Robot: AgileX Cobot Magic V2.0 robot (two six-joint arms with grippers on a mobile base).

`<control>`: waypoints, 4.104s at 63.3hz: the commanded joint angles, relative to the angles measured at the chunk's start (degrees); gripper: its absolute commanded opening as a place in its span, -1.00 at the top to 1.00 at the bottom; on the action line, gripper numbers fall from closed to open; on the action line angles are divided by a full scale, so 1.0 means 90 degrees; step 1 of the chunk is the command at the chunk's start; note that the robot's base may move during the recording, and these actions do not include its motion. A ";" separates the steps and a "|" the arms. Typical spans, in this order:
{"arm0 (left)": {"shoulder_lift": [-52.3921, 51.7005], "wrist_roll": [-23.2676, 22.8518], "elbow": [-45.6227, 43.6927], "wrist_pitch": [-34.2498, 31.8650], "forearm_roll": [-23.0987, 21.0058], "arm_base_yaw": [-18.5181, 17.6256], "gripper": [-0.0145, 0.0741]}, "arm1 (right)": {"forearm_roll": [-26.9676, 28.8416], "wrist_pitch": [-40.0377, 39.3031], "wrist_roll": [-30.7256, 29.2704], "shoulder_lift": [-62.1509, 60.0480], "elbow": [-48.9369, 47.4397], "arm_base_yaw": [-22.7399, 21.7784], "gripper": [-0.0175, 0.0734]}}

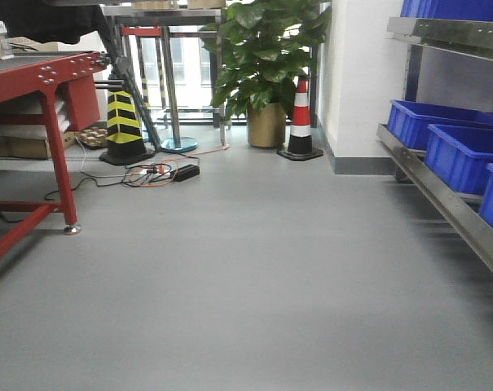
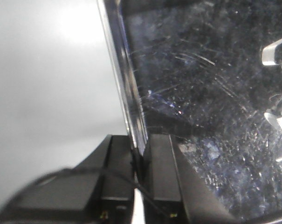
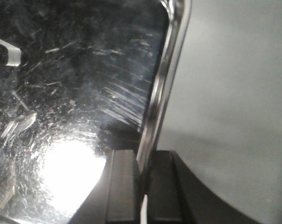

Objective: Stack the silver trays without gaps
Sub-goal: 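Hold the tray in both grippers while driving to the other shelf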

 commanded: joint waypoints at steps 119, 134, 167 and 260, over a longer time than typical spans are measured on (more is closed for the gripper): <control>-0.0165 0.0149 -0.0145 0.0509 0.0296 -0.0017 0.78 | -0.0390 -0.0180 -0.0189 -0.0220 -0.0185 -0.0041 0.49; -0.0126 0.0149 -0.0145 0.0509 0.0307 -0.0017 0.78 | -0.0390 -0.0187 -0.0189 -0.0220 -0.0185 -0.0041 0.49; -0.0126 0.0149 -0.0145 0.0509 0.0295 -0.0017 0.78 | -0.0390 -0.0187 -0.0189 -0.0220 -0.0185 -0.0041 0.49; -0.0112 0.0149 -0.0145 0.0509 0.0307 -0.0017 0.78 | -0.0390 -0.0187 -0.0189 -0.0220 -0.0185 -0.0041 0.49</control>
